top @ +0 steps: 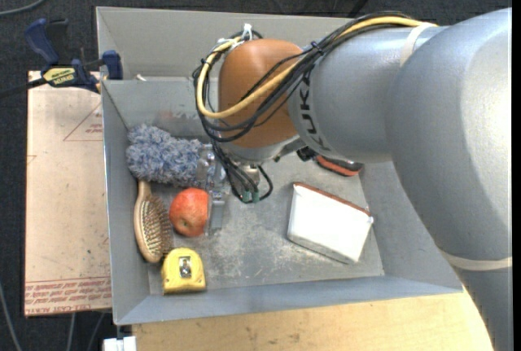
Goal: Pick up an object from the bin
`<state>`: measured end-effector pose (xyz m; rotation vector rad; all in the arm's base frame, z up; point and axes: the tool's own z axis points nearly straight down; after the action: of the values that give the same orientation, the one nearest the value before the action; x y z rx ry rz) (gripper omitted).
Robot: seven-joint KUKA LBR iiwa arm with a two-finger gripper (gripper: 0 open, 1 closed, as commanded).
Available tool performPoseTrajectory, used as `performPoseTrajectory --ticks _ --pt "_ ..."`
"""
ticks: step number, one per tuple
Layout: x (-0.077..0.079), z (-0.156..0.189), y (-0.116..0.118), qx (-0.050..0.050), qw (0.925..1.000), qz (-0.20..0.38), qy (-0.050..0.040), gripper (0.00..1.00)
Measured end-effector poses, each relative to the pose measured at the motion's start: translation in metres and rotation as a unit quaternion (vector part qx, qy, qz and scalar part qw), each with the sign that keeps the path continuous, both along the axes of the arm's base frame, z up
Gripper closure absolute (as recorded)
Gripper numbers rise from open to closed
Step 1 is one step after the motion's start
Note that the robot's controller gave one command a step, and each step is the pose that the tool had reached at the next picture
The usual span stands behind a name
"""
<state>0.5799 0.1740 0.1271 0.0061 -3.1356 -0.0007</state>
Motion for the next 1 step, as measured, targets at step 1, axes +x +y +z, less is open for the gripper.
performPoseTrajectory --ticks 1 --pt "0.0014 0.0047 -0.0006 0.001 1.0000 -0.002 -0.0030 0.00"
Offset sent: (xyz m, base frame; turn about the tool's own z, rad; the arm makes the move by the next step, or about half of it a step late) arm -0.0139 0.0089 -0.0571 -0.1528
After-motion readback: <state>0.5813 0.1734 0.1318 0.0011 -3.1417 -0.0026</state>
